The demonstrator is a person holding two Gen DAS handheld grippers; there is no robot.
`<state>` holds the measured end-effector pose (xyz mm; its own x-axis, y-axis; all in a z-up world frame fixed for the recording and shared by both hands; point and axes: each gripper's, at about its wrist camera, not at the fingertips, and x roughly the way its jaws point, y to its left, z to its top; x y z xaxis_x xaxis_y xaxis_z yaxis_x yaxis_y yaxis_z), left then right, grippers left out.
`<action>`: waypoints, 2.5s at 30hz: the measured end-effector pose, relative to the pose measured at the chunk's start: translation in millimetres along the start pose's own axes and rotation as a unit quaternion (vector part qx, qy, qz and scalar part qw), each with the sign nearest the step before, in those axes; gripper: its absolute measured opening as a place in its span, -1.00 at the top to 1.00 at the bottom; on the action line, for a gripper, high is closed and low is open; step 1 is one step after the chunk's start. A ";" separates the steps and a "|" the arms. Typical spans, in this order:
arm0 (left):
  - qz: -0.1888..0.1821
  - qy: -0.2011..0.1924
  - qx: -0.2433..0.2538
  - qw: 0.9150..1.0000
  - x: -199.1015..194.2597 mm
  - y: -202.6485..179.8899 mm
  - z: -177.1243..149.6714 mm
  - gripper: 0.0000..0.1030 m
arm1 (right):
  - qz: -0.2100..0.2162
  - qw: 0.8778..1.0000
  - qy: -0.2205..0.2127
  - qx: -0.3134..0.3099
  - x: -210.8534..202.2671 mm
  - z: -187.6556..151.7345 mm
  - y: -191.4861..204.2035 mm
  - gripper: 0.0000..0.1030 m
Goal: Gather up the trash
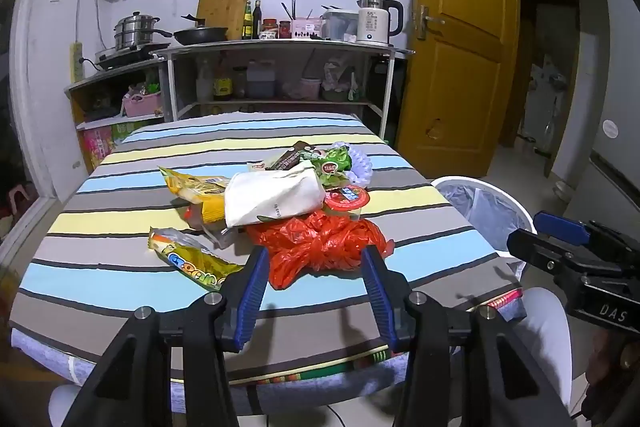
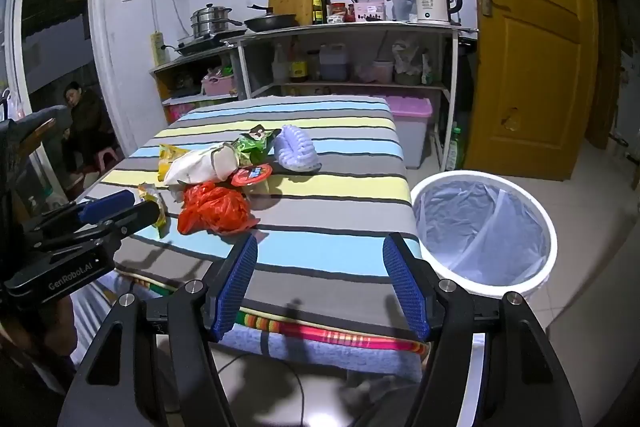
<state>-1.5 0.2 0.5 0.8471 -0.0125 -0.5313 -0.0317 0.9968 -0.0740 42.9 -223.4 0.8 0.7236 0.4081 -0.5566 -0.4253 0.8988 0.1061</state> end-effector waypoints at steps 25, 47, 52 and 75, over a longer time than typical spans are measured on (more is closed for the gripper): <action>-0.007 -0.003 -0.001 1.000 -6.9 -0.6 2.8 0.08 | 0.005 1.000 0.003 -0.001 -0.6 0.2 2.9 -0.28; -0.021 -0.010 -0.016 1.000 -7.9 3.4 1.1 0.08 | 0.005 1.000 0.002 -0.004 0.1 0.1 3.6 -0.28; -0.020 -0.012 -0.017 1.000 -8.8 3.4 1.6 0.08 | 0.005 1.000 0.002 -0.004 -0.1 0.1 4.3 -0.28; -0.029 -0.007 -0.016 0.999 -9.3 1.9 1.0 0.08 | 0.004 1.000 0.001 -0.005 -1.1 0.7 9.1 -0.28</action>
<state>-8.9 2.4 6.2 0.8552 -0.0679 -0.5139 -0.0004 0.9913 -0.1316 38.7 -215.6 3.0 0.7195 0.4149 -0.5570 -0.4362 0.8940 0.1025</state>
